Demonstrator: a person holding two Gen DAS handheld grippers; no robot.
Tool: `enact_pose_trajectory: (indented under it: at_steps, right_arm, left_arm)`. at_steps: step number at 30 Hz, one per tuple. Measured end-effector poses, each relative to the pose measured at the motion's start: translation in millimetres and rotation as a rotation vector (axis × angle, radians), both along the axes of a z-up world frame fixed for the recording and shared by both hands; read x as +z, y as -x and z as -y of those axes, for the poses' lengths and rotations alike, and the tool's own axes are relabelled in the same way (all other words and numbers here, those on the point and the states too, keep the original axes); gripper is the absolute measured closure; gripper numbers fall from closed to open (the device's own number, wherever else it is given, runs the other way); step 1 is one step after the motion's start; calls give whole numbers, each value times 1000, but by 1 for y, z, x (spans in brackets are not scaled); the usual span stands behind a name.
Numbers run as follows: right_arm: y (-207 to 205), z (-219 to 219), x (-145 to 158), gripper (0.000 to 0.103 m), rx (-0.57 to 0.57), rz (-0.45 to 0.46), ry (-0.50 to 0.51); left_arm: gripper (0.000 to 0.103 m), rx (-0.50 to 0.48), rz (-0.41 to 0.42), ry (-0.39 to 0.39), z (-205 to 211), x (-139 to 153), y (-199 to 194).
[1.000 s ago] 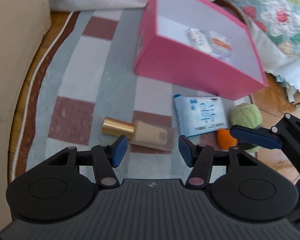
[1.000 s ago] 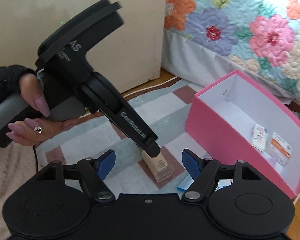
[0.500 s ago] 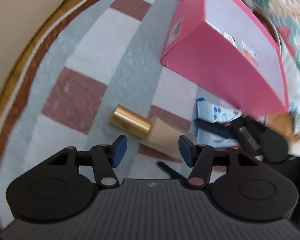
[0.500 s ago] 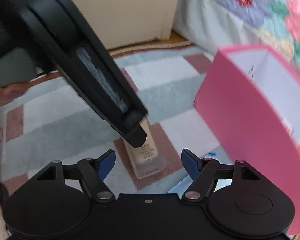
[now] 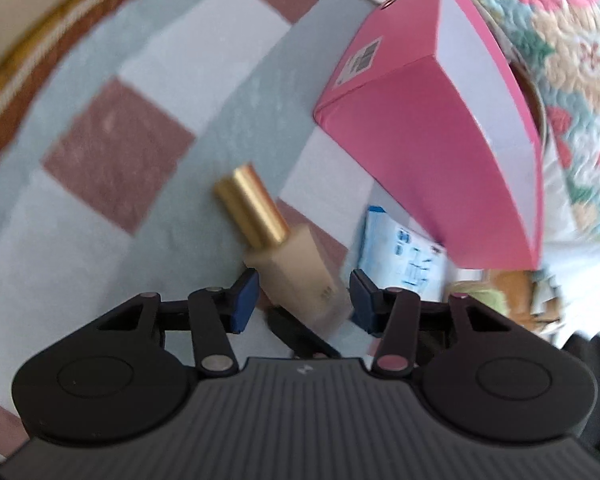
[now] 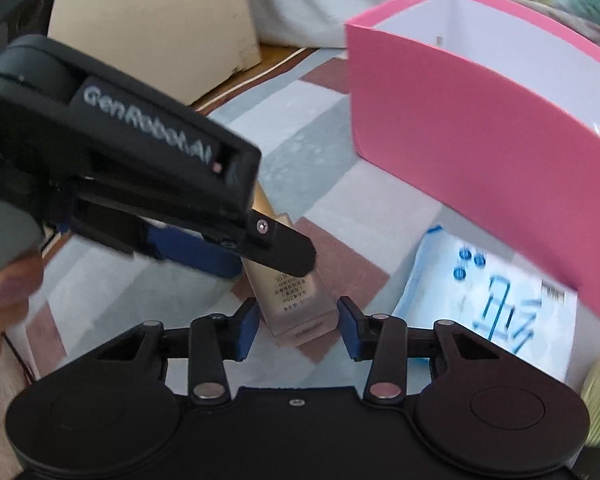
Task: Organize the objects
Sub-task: 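Close the left tool on the foundation bottle and lift it, then carry the foundation bottle upright over the pink box with the left tool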
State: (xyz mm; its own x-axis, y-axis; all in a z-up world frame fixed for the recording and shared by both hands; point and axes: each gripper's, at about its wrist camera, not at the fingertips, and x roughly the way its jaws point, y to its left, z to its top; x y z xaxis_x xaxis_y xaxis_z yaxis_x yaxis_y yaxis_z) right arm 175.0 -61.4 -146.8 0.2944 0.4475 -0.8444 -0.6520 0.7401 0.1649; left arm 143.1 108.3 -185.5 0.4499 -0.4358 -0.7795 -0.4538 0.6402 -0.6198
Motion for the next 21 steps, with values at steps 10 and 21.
enact_pose_trajectory:
  at_steps: [10, 21]
  right_arm:
    - [44, 13, 9, 60, -130, -17, -27]
    - [48, 15, 4, 56, -165, -1, -31]
  left_arm:
    - [65, -54, 3, -32, 13, 1, 4]
    - [63, -205, 6, -258, 51, 9, -3]
